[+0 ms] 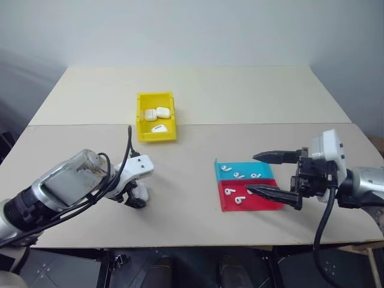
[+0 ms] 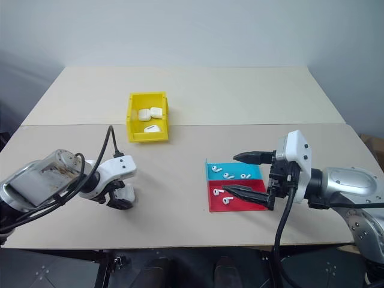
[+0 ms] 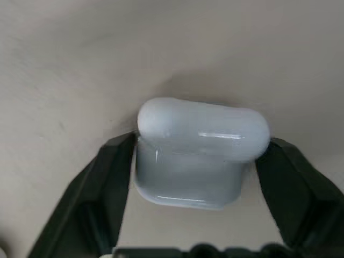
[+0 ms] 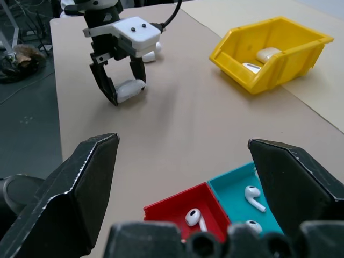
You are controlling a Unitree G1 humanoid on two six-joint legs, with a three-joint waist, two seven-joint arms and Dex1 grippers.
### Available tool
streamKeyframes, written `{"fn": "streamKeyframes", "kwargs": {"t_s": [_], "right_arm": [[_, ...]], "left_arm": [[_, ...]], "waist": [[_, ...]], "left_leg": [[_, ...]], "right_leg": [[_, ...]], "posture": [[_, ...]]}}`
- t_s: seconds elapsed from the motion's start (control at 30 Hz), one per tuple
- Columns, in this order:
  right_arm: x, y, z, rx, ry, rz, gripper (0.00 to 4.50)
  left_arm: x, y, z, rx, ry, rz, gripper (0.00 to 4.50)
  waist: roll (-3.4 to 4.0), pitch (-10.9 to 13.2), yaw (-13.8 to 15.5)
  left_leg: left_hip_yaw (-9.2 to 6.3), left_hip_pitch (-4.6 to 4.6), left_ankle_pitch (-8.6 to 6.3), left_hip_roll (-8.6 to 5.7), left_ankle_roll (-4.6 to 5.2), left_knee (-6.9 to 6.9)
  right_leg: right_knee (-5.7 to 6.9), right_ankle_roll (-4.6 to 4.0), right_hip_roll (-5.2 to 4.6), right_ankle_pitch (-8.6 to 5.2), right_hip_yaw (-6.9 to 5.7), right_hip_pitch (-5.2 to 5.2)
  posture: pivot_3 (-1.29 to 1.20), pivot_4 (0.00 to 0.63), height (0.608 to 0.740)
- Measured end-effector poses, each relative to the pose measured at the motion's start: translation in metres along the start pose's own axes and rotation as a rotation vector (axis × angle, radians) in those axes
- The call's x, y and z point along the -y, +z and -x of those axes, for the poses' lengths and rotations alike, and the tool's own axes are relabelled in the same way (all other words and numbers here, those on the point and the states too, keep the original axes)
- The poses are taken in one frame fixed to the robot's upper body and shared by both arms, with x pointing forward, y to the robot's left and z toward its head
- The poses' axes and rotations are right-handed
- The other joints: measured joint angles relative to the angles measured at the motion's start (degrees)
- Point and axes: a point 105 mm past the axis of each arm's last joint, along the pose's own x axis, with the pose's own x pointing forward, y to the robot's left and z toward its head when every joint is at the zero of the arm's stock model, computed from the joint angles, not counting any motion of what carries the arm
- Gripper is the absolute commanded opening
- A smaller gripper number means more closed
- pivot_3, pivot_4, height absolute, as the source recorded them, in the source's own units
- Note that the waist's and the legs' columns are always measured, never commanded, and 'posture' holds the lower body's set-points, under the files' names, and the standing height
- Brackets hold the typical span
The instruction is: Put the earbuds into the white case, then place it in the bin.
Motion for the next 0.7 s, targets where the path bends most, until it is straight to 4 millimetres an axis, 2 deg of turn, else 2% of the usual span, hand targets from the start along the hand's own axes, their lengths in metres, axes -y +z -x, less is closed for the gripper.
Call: {"fn": "streamKeyframes", "kwargs": {"t_s": [0.13, 0.33, 0.7], "right_arm": [[0.0, 0.001, 0.0, 0.002, -0.004, 0.002, 4.5], [0.0, 0.002, 0.0, 0.015, -0.008, -0.005, 4.5], [-0.001, -0.001, -0.001, 0.02, -0.023, -0.028, 4.5]], "left_arm": [[0.0, -0.006, 0.007, -0.021, -0.023, 0.014, 4.48], [-0.011, 0.006, 0.044, -0.019, -0.016, -0.009, 4.48], [-0.002, -0.002, 0.028, -0.106, -0.114, -0.106, 4.48]], "waist": [[-0.01, 0.0, -0.17], [-0.02, 0.01, 0.04], [-0.02, 0.01, -0.07]], "left_leg": [[0.01, 0.0, 0.0, 0.0, 0.0, 0.0], [0.02, -0.01, 0.0, -0.01, 0.01, 0.0], [0.01, -0.05, 0.0, -0.01, 0.01, 0.02]], "right_leg": [[0.02, 0.0, 0.0, 0.0, 0.01, -0.02], [0.01, 0.0, 0.0, 0.0, -0.02, 0.02], [0.19, 0.0, 0.0, 0.0, -0.03, 0.0]], "posture": [[0.0, 0.15, 0.74], [0.0, 0.15, 0.74], [0.0, 0.15, 0.74]]}}
